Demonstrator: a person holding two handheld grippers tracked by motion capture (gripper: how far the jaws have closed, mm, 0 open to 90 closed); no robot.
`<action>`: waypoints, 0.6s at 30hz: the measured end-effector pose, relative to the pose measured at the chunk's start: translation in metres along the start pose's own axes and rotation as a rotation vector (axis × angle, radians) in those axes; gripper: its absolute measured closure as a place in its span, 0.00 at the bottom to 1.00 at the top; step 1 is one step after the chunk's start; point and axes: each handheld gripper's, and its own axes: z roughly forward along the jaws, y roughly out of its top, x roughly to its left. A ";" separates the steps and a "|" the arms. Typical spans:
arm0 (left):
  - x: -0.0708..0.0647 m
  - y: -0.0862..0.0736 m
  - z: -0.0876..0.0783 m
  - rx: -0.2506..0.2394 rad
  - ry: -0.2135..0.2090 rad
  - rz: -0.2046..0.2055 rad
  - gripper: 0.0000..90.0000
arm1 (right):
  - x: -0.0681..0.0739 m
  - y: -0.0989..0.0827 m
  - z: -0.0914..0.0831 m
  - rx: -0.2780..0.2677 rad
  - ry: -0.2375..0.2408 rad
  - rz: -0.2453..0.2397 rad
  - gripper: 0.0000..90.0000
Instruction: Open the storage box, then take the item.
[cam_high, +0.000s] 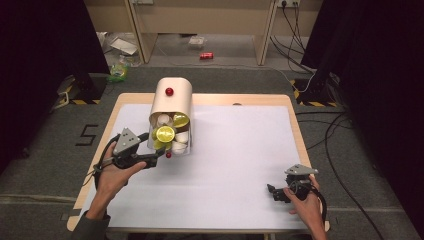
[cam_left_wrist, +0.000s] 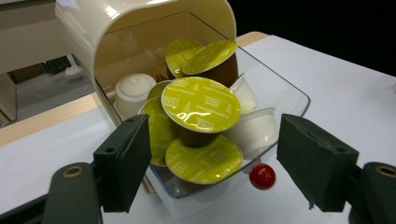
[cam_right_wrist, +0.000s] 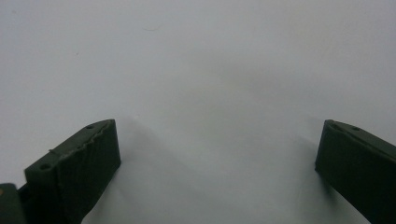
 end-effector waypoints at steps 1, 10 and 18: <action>0.000 0.001 0.001 0.001 0.003 0.001 0.28 | 0.000 0.000 0.000 0.000 0.000 0.000 0.00; 0.001 0.006 0.009 0.012 0.019 0.000 0.29 | 0.000 0.000 0.000 0.000 0.001 0.000 0.00; 0.002 0.011 0.015 0.019 0.028 0.009 0.30 | 0.000 0.000 0.000 0.001 0.001 0.001 0.00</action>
